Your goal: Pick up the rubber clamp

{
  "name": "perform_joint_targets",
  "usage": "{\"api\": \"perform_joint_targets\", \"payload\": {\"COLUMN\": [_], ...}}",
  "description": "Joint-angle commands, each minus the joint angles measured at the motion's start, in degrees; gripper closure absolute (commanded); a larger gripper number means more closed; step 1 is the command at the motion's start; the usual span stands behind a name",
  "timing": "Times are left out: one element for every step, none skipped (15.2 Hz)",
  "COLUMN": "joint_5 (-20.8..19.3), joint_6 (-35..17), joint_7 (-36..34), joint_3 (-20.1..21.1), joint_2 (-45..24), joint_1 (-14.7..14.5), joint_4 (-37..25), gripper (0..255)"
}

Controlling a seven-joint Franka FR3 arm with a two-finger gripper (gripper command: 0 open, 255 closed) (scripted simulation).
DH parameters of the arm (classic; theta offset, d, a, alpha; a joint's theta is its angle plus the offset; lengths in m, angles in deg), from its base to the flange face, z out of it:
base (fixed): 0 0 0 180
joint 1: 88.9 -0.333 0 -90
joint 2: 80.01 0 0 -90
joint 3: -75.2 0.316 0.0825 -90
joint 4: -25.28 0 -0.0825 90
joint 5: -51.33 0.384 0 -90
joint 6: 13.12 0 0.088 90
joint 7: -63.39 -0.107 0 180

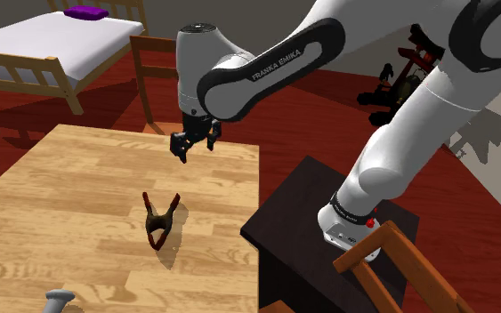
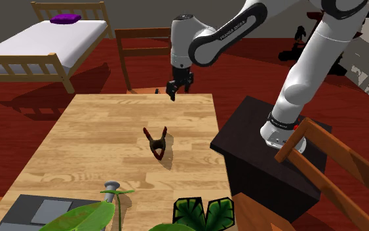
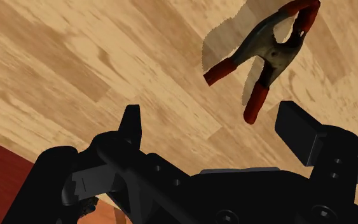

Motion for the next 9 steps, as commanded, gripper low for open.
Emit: {"api": "perform_joint_targets", "payload": {"joint_5": [-2.55,-4.01,-5.56,-7.15,-8.75,-10.32,-11.85,-13.30,-14.64], "joint_6": [-2.42,-3.32,-4.13,-4.84,-5.46,-6.00,-6.44,-6.81,-7.10], "joint_7": [-2.90,-4.57,-6.26,-7.96,-9.63,-11.25,-12.81,-14.28,-15.65], "joint_3": [0.99,1.38,1.65,1.78,1.75,1.61,1.38,1.03,0.57], "joint_2": [-4.75,-7.13,-9.53,-11.95,-14.36,-16.77,-19.16,-21.53,-23.87], "joint_1": [-0.08,-0.35,-0.69,-1.16,-1.76,-2.45,-3.22,-4.10,-5.07], "joint_4": [-1.75,-2.87,-4.07,-5.34,-6.70,-8.13,-9.64,-11.23,-12.88], "gripper": [0,0,0,0,0,0,0,0,0]}}
